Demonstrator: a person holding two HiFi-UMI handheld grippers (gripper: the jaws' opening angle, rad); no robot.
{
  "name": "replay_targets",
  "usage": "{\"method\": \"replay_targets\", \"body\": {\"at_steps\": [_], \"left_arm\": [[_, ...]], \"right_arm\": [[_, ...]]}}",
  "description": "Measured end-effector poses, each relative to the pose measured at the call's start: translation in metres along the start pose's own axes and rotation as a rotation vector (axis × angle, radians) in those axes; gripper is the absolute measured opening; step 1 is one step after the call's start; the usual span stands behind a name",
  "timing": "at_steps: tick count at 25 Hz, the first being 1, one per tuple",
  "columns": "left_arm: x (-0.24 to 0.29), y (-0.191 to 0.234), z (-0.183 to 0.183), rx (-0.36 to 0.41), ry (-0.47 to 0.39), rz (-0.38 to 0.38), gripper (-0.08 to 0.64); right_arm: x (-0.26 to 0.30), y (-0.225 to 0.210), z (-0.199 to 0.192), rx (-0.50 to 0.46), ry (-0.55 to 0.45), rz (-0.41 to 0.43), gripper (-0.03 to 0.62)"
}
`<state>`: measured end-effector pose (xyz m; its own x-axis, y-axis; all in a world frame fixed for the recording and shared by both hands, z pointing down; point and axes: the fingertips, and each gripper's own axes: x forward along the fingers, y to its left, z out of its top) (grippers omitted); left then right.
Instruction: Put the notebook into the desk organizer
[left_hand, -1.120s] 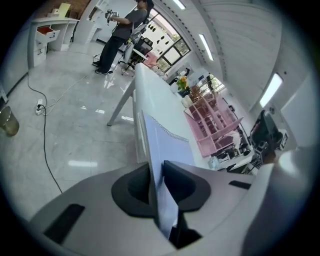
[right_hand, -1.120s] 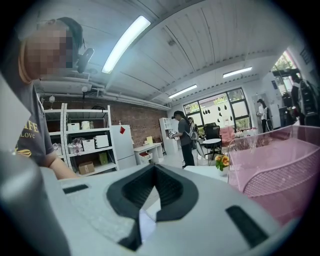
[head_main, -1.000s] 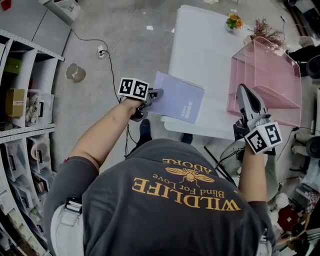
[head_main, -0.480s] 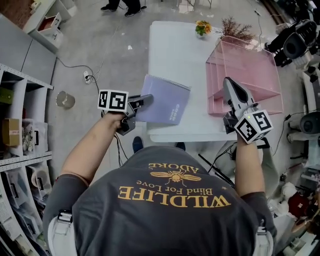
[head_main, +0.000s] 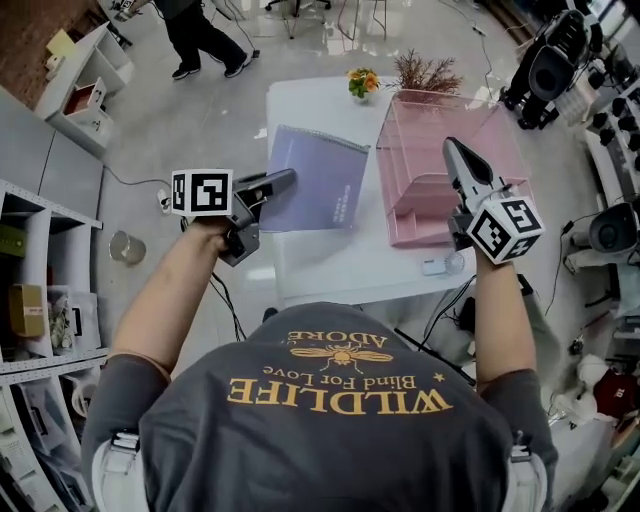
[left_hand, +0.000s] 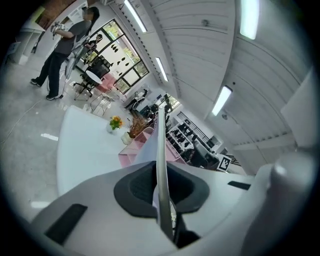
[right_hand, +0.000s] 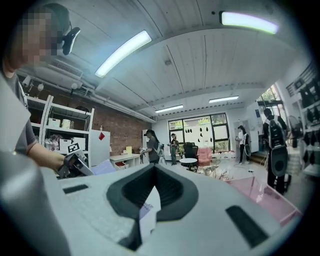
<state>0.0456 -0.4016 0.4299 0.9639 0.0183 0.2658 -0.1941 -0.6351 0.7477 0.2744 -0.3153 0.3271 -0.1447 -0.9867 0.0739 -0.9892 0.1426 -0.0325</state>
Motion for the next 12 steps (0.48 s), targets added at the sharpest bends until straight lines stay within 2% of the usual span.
{"method": "replay_targets", "body": {"at_steps": [6,12], "left_arm": [[0.032,-0.063,0.064,0.123,-0.037,-0.054,0.032],[0.067,-0.12,0.117,0.208,-0.085,-0.106,0.032]], "right_arm": [[-0.015,-0.045,0.024,-0.01,-0.03,-0.042,0.0],[-0.031,-0.088,0.034,0.005,-0.049,-0.075,0.0]]}}
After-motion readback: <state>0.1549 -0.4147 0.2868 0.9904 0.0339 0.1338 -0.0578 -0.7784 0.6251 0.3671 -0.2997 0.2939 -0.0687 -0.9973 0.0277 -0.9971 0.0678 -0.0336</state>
